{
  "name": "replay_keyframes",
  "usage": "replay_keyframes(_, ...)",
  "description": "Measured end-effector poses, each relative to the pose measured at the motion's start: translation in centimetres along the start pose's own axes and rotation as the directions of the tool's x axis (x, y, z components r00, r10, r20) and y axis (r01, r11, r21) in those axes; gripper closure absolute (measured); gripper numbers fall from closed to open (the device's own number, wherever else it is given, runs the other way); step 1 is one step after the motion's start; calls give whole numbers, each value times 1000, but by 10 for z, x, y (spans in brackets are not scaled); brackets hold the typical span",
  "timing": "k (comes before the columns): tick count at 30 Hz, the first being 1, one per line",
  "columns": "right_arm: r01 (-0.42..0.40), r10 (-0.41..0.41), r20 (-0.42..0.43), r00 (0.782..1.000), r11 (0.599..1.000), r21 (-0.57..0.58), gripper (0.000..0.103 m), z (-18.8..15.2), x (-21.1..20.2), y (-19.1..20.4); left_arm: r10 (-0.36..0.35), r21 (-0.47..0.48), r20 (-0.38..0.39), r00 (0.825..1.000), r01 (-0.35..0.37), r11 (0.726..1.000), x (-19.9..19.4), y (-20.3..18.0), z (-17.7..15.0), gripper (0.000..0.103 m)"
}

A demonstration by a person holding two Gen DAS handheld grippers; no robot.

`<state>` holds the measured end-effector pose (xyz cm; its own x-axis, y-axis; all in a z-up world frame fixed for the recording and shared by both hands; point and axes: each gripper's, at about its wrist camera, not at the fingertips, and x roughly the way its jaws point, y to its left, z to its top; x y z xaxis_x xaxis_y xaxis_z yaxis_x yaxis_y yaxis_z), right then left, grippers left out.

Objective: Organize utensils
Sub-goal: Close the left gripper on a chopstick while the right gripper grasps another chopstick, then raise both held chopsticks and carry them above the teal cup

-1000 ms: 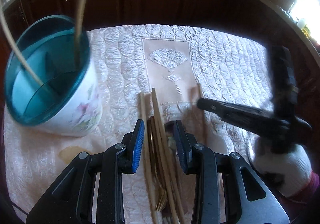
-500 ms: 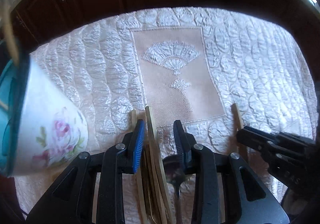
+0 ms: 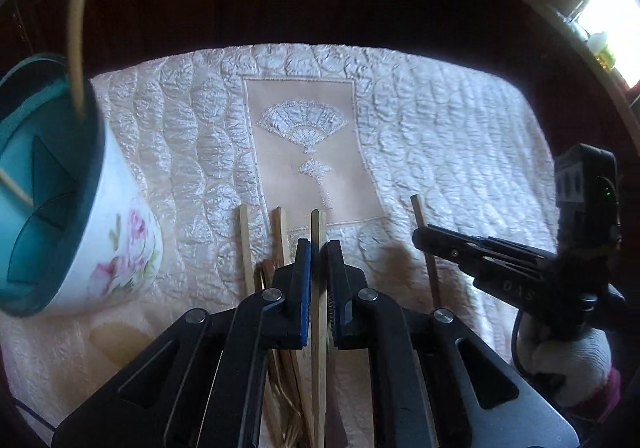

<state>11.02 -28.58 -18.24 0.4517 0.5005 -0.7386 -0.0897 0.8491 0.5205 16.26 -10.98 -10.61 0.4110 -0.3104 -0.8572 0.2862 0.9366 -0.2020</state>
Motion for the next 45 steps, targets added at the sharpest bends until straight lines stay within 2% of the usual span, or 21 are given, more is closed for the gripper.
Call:
replay_keyframes(4, -17, 17, 24, 1000, 999, -27, 96, -6, -19, 8, -82, -34, 7, 997, 82, 996, -25, 6, -8, 97)
replay_keyframes(10, -59, 64, 70, 996, 996, -67, 96, -7, -52, 26, -106, -47, 54, 993, 109, 993, -59, 14, -19, 97)
replay_keyframes(16, -96, 108, 99, 989, 988, -122, 96, -9, -77, 52, -109, -36, 118, 987, 114, 993, -96, 19, -25, 97)
replay_keyframes(23, -107, 131, 113, 985, 975, -194, 96, -17, -97, 81, -100, -40, 174, 980, 108, 993, -121, 26, -29, 97)
replay_keyframes(32, -150, 193, 126, 973, 945, -290, 96, -12, -117, 125, -85, -52, 277, 957, 103, 993, -165, 44, -28, 97)
replay_keyframes(38, -177, 241, 150, 959, 921, -348, 96, 9, -126, 159, -45, -72, 375, 926, 78, 994, -199, 62, -13, 97)
replay_keyframes(45, -185, 286, 206, 936, 896, -405, 96, 42, -135, 204, 87, -113, 513, 854, -34, 993, -230, 89, 23, 97)
